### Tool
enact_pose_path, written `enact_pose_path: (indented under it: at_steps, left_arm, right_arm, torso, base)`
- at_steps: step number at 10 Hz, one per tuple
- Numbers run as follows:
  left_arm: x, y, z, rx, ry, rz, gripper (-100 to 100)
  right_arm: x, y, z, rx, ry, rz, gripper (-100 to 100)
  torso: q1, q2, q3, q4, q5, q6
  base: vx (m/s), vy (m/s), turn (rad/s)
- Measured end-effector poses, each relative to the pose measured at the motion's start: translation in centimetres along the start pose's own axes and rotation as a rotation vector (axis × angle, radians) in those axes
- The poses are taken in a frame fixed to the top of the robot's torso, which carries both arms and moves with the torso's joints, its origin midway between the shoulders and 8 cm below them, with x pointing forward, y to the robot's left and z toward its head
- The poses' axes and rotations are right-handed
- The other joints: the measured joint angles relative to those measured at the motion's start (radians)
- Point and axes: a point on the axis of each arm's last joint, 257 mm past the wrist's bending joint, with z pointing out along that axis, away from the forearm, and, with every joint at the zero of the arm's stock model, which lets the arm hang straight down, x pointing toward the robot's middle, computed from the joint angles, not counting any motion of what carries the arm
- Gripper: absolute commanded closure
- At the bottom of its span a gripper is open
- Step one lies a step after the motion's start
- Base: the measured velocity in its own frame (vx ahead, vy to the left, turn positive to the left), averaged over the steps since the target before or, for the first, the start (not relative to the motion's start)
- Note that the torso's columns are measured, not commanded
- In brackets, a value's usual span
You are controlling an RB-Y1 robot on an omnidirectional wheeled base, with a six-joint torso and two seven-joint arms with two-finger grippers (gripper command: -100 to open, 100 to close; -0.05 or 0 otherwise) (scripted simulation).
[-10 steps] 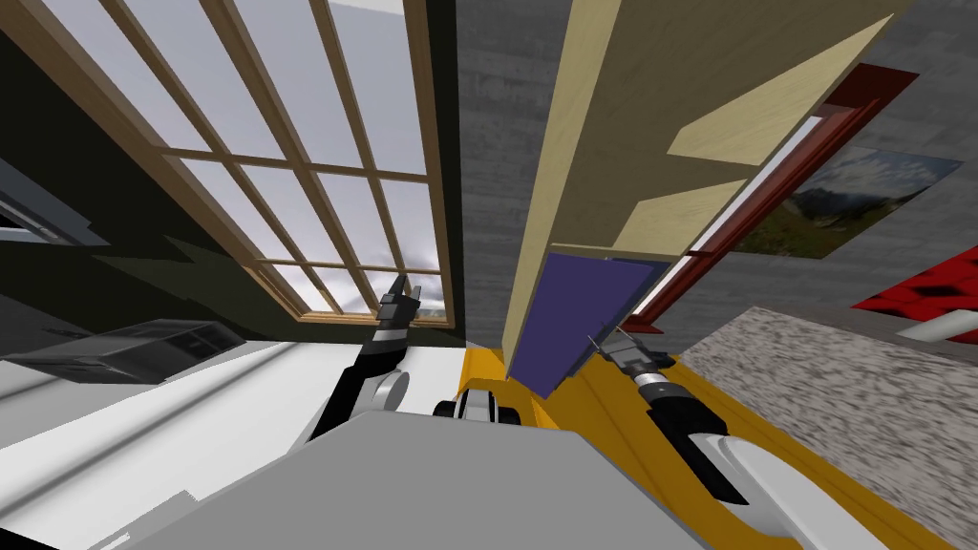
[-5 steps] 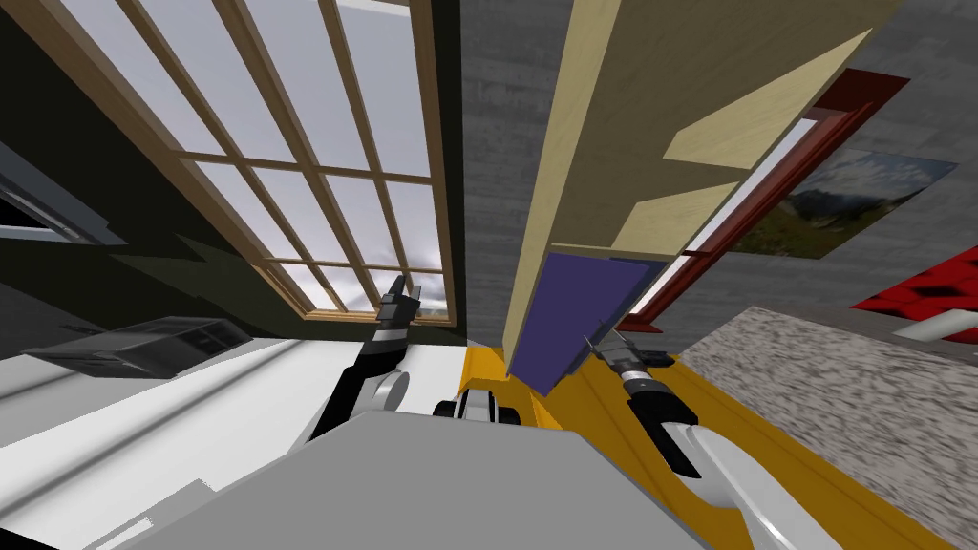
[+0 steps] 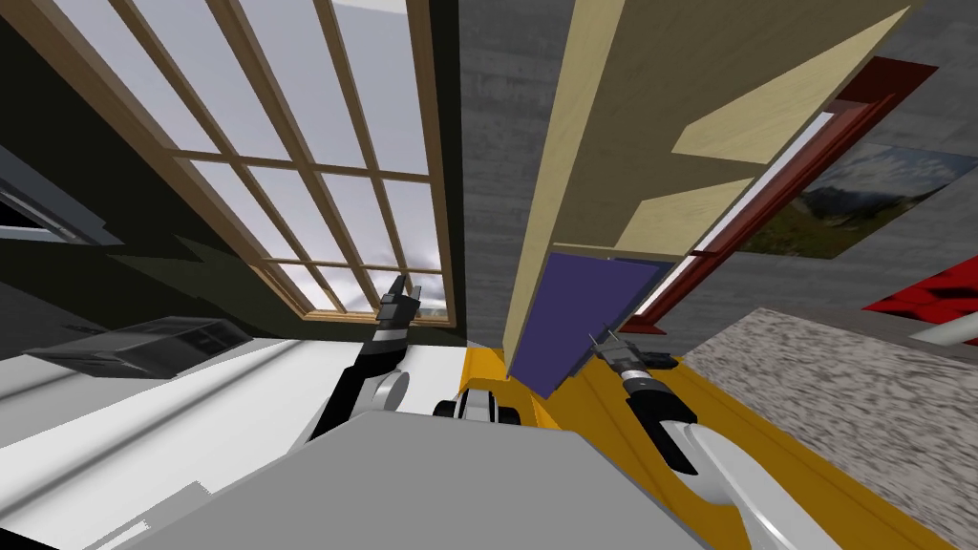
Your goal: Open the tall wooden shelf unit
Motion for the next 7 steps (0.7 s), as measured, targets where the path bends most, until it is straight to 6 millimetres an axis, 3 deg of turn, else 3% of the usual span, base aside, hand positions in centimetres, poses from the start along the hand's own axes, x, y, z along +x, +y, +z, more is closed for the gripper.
enact_pose_path:
  at_steps: [2, 7]
  left_arm:
    - [0.0, 0.0, 0.0, 0.0, 0.0, 0.0, 0]
    - [0.0, 0.0, 0.0, 0.0, 0.0, 0.0, 0]
  right_arm:
    - [0.8, -1.0, -0.2, 0.019, 0.022, 0.006, 100]
    - [4.4, -4.9, -2.0, 0.116, 0.119, 0.009, 100]
  torso:
    - [0.004, 0.005, 0.003, 0.003, 0.005, 0.008]
    - [0.007, 0.009, 0.004, 0.003, 0.006, 0.005]
  base:
    - [0.056, 0.18, -0.11]
    - [0.007, 0.201, -0.114]
